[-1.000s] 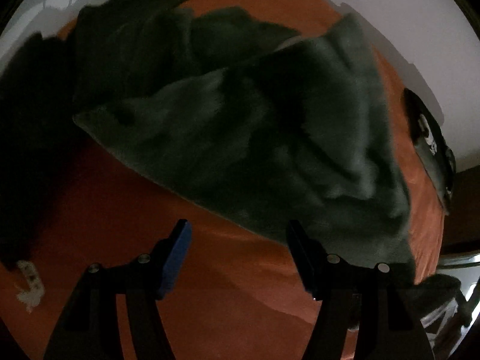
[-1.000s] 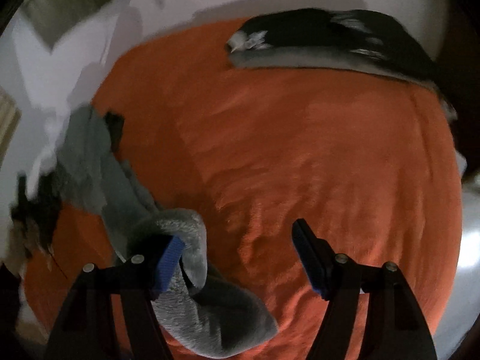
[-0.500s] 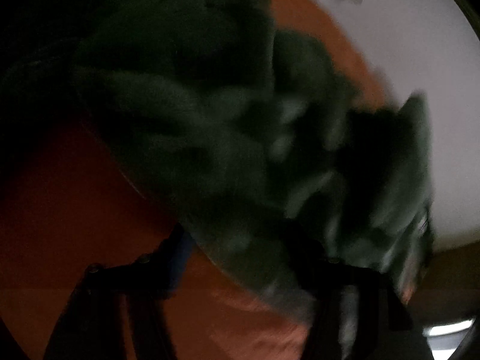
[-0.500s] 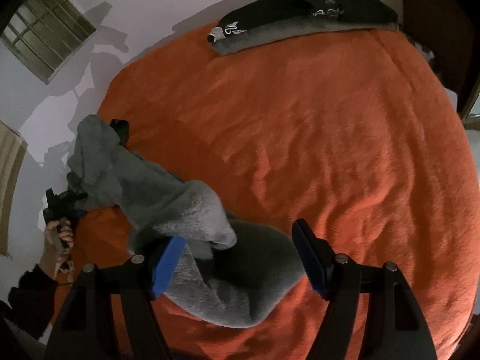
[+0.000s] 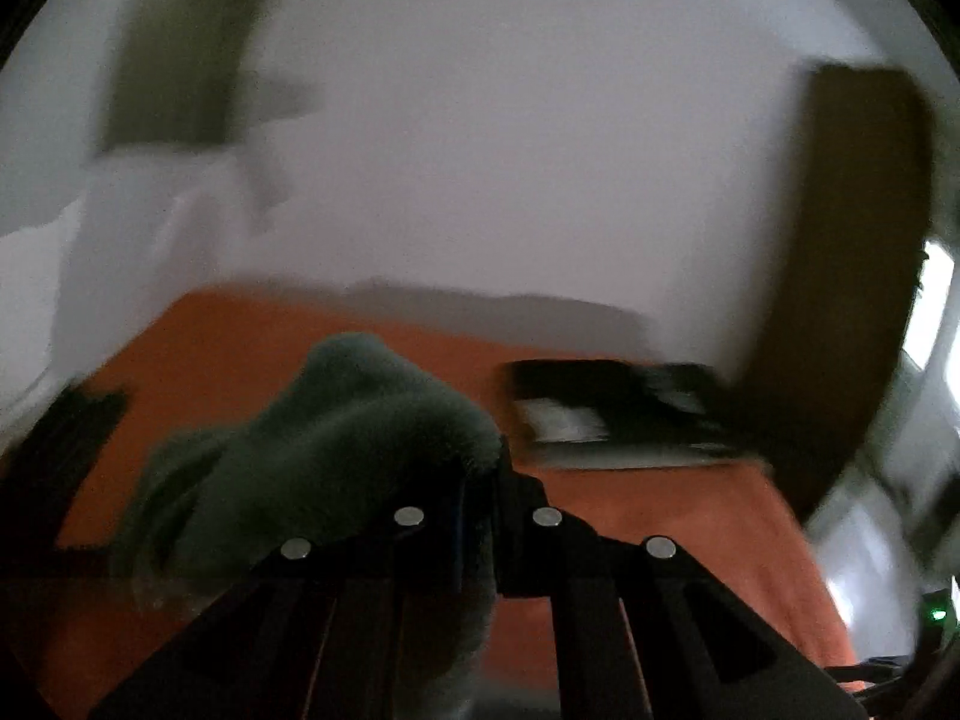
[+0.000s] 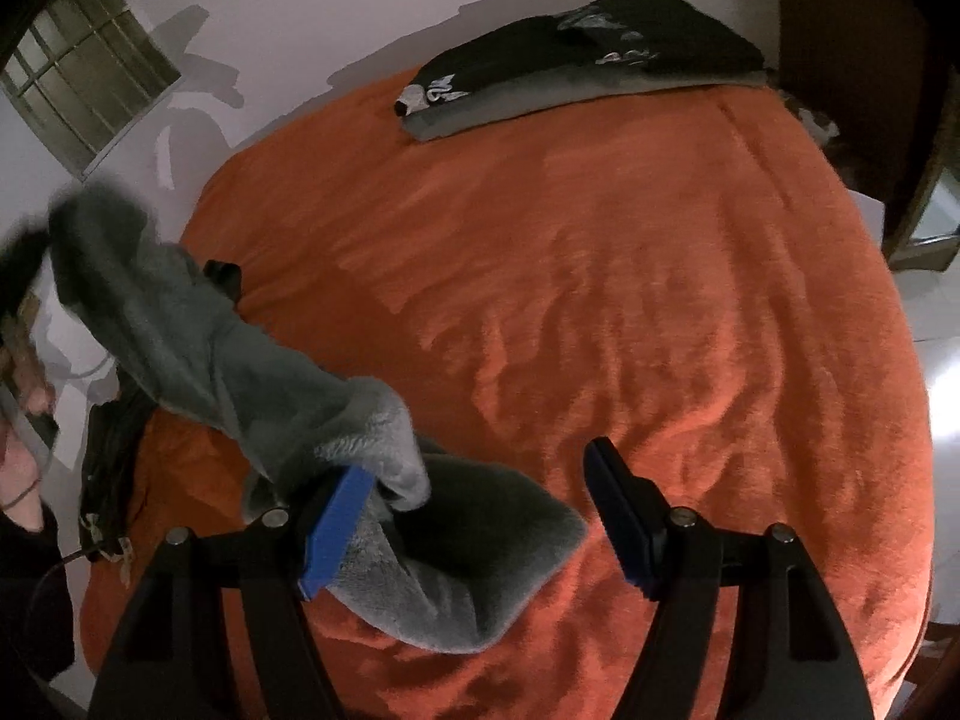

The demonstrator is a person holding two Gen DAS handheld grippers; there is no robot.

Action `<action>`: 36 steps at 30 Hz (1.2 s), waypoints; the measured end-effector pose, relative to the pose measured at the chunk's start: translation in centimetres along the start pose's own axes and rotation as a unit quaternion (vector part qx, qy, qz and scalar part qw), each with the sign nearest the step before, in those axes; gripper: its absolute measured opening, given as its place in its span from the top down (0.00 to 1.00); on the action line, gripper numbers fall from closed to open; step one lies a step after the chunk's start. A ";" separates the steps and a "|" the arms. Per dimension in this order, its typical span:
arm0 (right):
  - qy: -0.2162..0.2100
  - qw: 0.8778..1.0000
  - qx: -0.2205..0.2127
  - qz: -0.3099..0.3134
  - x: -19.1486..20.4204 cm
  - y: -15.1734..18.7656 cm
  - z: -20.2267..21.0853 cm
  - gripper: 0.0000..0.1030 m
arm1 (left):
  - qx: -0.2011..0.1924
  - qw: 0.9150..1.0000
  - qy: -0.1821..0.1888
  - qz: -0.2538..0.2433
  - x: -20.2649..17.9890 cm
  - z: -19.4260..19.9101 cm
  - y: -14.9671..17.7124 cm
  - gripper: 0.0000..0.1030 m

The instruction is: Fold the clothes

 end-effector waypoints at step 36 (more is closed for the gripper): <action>0.004 0.973 0.149 0.174 6.6 -10.6 -16.3 0.26 | 0.389 0.887 -0.001 0.247 17.6 -4.3 29.1 0.42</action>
Point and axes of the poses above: each gripper's, at about its wrist camera, not at the fingertips, and z roughly against the way its jaws point, x to its left, y to its underside, the point moved 2 cm from there along -z, roughly the way its jaws point, and after that the axes turned 14 degrees about -z, right-handed, at the moved point
